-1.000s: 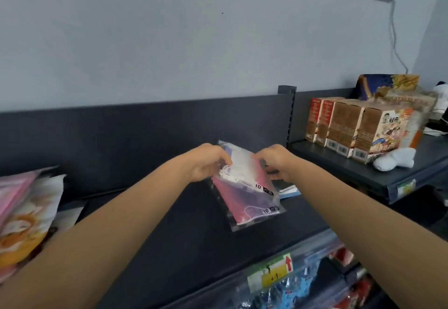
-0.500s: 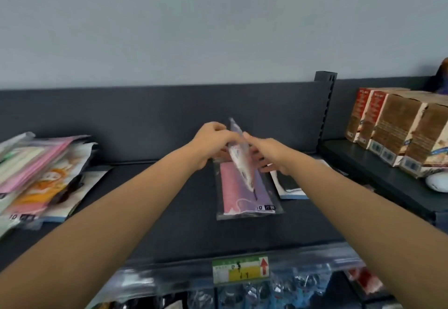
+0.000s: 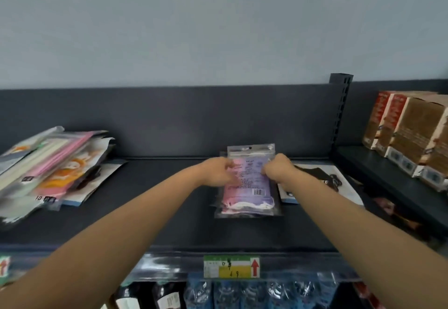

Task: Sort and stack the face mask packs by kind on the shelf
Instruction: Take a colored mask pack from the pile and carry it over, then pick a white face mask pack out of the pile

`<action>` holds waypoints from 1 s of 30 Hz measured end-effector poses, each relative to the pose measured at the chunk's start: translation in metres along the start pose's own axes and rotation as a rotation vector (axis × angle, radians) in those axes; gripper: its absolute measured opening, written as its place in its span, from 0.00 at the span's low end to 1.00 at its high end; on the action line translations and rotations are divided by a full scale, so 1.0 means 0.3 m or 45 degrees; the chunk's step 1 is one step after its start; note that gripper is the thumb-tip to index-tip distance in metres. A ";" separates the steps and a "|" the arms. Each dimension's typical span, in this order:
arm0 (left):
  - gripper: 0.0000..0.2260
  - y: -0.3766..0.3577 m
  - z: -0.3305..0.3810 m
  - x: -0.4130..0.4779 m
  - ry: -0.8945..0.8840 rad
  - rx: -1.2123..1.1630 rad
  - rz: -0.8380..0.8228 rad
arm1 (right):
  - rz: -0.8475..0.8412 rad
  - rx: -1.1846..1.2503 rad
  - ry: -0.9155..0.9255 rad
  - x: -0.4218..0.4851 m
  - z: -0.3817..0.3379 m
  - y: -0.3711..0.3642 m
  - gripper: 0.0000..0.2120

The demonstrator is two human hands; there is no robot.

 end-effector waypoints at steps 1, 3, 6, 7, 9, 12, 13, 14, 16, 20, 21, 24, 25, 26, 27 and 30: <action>0.33 -0.012 -0.018 -0.003 0.024 0.005 -0.011 | 0.067 -0.202 0.067 -0.013 -0.016 0.005 0.13; 0.29 -0.006 -0.038 -0.017 0.034 -0.014 0.016 | 0.131 -0.413 0.160 -0.046 -0.054 0.008 0.19; 0.24 0.074 -0.058 -0.066 0.010 0.003 0.155 | 0.189 -0.552 0.387 -0.092 -0.163 0.002 0.24; 0.26 0.111 -0.070 -0.086 0.014 0.022 0.204 | 0.185 -0.592 0.470 -0.110 -0.207 -0.011 0.24; 0.29 0.201 -0.105 -0.138 0.020 0.084 0.319 | 0.181 -0.639 0.600 -0.156 -0.304 -0.048 0.22; 0.29 0.374 -0.177 -0.268 0.023 0.248 0.534 | 0.193 -0.681 0.790 -0.255 -0.483 -0.149 0.21; 0.29 0.434 -0.208 -0.324 0.036 0.327 0.607 | 0.192 -0.687 0.855 -0.295 -0.547 -0.194 0.22; 0.29 0.494 -0.249 -0.383 0.057 0.394 0.677 | 0.188 -0.693 0.917 -0.339 -0.612 -0.246 0.22; 0.28 0.601 -0.360 -0.508 0.123 0.447 0.780 | 0.173 -0.691 1.029 -0.433 -0.741 -0.360 0.21; 0.28 0.769 -0.668 -0.774 0.340 0.450 0.857 | 0.088 -0.647 1.180 -0.616 -0.992 -0.624 0.19; 0.29 0.804 -0.751 -0.841 0.402 0.456 0.870 | 0.068 -0.649 1.212 -0.662 -1.050 -0.693 0.18; 0.29 0.888 -0.989 -1.036 0.560 0.408 0.891 | 0.014 -0.672 1.288 -0.790 -1.196 -0.903 0.17; 0.29 0.908 -1.063 -1.095 0.607 0.394 0.889 | 0.003 -0.693 1.313 -0.827 -1.236 -0.973 0.17; 0.30 0.923 -1.134 -1.150 0.652 0.378 0.883 | -0.005 -0.723 1.334 -0.860 -1.272 -1.043 0.17; 0.30 0.936 -1.202 -1.200 0.689 0.360 0.878 | -0.010 -0.754 1.352 -0.893 -1.305 -1.108 0.17; 0.31 0.971 -1.385 -1.321 0.772 0.291 0.871 | -0.058 -0.814 1.362 -0.966 -1.384 -1.273 0.16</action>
Point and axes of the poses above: each hand's wrist, its own x-axis towards the middle knuckle, its own y-axis out of the back of the hand, z = x × y, the point moved 10 cm from there along x, towards the middle knuckle, and after that the axes turned 3 degrees about -x, right-handed, at the moved point
